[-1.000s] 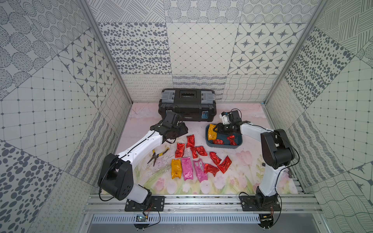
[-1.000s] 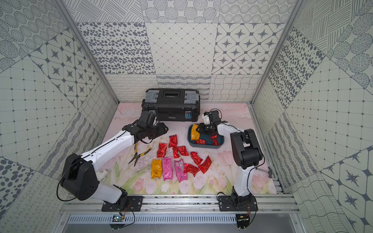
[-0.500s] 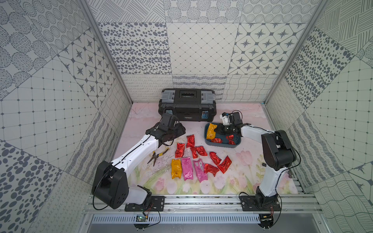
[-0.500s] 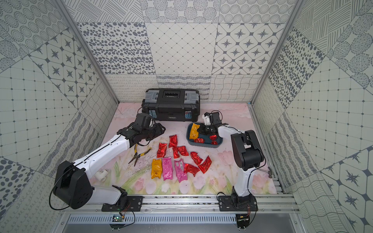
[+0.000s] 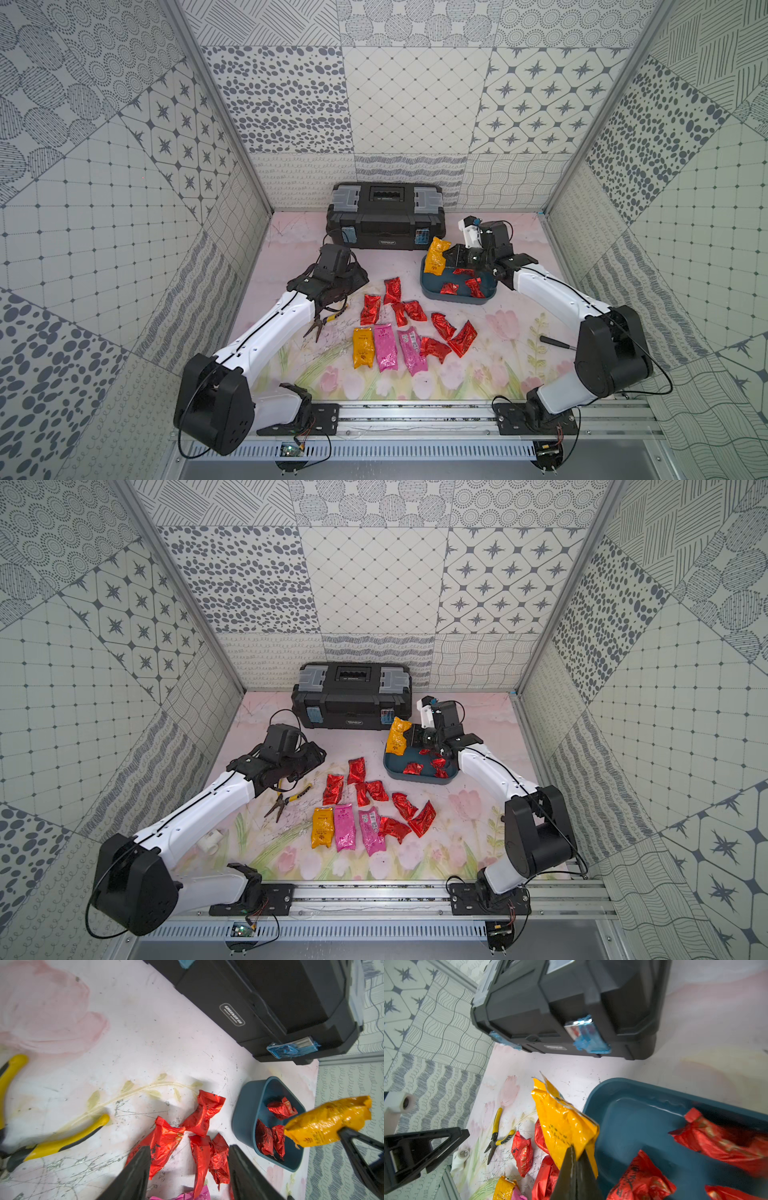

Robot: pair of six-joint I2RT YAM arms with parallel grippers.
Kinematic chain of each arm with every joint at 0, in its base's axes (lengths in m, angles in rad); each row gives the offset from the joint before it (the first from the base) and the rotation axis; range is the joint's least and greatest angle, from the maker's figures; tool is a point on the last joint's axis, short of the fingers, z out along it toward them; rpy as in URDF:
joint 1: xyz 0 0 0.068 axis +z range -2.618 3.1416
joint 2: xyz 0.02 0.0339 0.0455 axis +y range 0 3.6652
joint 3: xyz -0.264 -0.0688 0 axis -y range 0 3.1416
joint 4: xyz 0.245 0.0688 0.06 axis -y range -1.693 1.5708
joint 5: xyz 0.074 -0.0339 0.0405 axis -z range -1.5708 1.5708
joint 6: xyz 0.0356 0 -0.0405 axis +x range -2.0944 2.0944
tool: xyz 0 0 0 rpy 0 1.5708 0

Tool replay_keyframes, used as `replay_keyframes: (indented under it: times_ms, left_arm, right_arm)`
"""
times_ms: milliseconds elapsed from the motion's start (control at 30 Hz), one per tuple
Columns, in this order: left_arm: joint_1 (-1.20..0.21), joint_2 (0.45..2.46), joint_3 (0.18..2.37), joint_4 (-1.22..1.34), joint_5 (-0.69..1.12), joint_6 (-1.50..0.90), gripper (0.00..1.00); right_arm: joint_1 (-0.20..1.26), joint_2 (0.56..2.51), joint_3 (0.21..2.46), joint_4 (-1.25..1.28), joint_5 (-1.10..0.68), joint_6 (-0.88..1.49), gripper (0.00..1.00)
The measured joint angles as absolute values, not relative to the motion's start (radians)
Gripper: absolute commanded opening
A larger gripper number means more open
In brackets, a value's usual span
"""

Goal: Take the tea bags out of the storage box
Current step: Place the tea bag at the center of the board.

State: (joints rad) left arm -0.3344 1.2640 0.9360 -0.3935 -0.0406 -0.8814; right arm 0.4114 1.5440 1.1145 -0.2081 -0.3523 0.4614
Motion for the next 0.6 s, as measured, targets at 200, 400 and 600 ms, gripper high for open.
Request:
replay_keyframes:
  times_ms: [200, 400, 600]
  left_arm:
    - [-0.290, 1.135, 0.859, -0.440, -0.110, -0.932, 0.63]
    - [-0.258, 1.010, 0.801, -0.493, -0.184, -0.965, 0.63]
    - [-0.252, 0.914, 0.766, -0.545, -0.242, -0.984, 0.63]
  right_arm:
    - [0.638, 1.561, 1.137, -0.228, -0.304, 0.572, 0.00]
    - [0.809, 1.674, 1.255, -0.233, -0.274, 0.713, 0.00]
    - [0.906, 1.836, 1.441, -0.301, -0.236, 0.803, 0.00]
